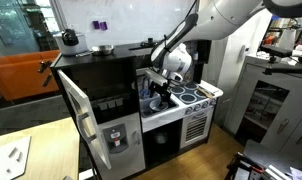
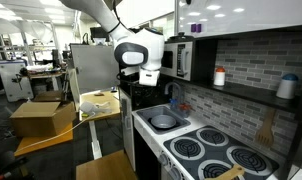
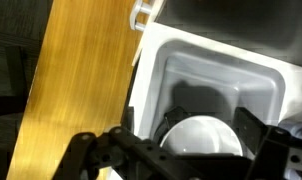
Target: Put the grey pot inside the sink
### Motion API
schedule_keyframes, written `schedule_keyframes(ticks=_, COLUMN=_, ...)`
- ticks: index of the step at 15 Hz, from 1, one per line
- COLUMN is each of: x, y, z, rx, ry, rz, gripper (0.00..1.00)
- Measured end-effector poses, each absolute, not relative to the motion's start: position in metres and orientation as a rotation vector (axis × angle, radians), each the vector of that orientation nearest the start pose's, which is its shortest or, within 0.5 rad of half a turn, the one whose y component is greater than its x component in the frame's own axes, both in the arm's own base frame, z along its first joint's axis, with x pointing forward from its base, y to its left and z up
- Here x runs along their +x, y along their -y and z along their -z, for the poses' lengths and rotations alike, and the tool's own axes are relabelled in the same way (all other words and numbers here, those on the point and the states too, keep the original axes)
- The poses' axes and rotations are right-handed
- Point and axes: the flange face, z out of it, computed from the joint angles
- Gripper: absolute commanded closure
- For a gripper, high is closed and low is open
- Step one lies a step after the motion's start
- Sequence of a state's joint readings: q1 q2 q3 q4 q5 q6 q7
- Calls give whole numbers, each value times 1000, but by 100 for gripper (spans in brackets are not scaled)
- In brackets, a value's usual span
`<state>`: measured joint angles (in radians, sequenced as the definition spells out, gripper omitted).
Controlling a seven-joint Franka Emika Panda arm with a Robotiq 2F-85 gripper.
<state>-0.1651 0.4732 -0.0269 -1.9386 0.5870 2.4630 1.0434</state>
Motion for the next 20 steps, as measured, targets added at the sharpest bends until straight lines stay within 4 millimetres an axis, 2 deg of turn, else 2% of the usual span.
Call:
schedule_keyframes(ticks=6, x=600, y=123, z=-230, rx=-1974, ry=-1840, rz=-236, gripper=0)
schedule_keyframes(ticks=9, x=586, y=127, z=-229, rx=-2006, ry=-1756, rz=-263, gripper=0)
schedule_keyframes(ticks=16, x=541, y=125, z=-239, rx=-2185, ry=-1440, rz=-306, gripper=0)
schedule_keyframes(ticks=20, x=511, y=118, z=-246, rx=-2384, ry=-1200, rz=-368, gripper=0)
